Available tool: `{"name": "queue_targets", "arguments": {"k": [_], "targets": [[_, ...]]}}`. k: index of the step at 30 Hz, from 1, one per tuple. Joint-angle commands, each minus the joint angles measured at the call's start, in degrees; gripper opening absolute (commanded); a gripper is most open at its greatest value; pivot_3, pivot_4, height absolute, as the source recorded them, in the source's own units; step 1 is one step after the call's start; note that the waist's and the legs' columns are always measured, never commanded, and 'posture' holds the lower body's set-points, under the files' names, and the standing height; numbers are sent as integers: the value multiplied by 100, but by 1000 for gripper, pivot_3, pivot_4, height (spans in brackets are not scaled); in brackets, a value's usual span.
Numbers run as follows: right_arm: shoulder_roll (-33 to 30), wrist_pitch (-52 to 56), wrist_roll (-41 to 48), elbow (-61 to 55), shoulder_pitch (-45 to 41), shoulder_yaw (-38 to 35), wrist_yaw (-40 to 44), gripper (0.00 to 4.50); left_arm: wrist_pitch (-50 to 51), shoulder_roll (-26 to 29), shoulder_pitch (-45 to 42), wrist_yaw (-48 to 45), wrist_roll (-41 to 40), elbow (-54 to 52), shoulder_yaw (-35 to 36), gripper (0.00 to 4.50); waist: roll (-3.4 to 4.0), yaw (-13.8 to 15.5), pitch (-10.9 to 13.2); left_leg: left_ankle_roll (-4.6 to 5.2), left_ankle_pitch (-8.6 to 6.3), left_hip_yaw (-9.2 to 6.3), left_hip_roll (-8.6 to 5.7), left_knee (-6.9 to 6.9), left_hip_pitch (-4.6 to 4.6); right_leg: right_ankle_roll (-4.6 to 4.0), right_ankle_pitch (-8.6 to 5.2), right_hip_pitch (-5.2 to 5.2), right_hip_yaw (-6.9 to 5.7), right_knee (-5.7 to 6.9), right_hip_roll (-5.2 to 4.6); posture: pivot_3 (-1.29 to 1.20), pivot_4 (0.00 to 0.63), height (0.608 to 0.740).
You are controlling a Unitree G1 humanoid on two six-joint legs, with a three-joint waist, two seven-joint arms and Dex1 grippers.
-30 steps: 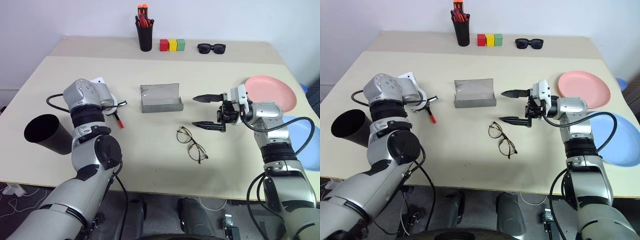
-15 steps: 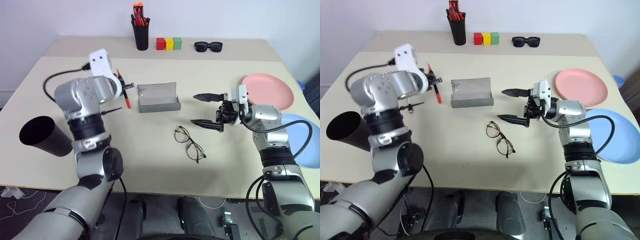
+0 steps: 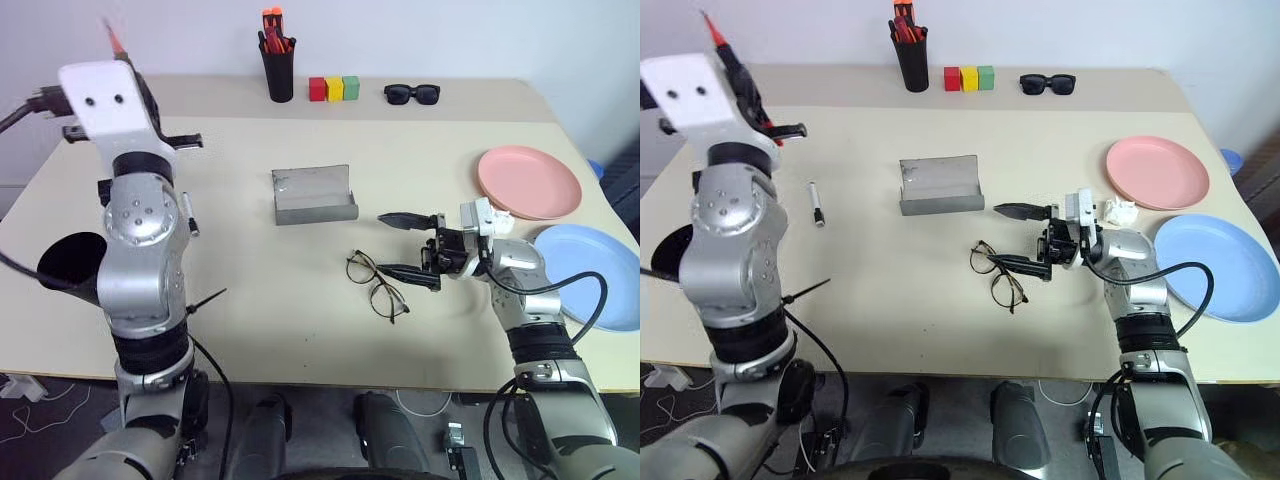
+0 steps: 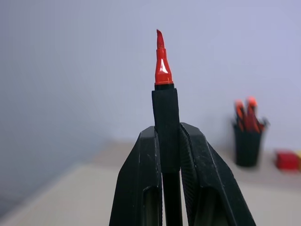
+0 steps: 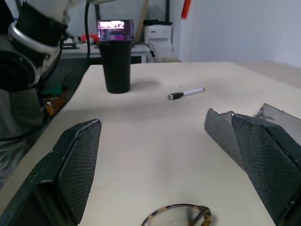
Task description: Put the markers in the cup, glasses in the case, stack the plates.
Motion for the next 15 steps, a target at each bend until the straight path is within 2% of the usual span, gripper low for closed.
{"name": "queue_targets", "arguments": {"k": [1, 3, 7, 15], "targets": [[105, -252, 57, 204, -85, -25, 252, 4500, -547, 293, 570, -74, 665, -613, -158, 153, 0, 6, 0, 0, 0, 0, 0, 1, 0, 0, 0, 0, 0, 0, 0, 0, 150, 740], [177, -381, 26, 402, -135, -25, 348, 4500, -909, 426, 971, -147, 893, -774, -152, 153, 0, 3, 0, 2, -1, 0, 0, 5, 0, 0, 0, 3, 0, 1, 0, 0, 150, 740], [295, -607, -13, 821, -276, -19, 589, 4500, -970, 380, 1678, -131, 1206, -1163, 153, 153, 0, 11, 0, 5, -2, 0, 0, 13, 0, -1, 0, 4, 0, 4, 0, 0, 150, 740], [302, -645, 75, 1190, -632, 186, 686, 4500, -1181, -341, 2437, 31, 1214, -1595, 710, 153, 0, 17, 0, 8, -4, -2, 0, 22, 0, -2, -1, 8, -2, 11, 0, 0, 150, 740]]}}
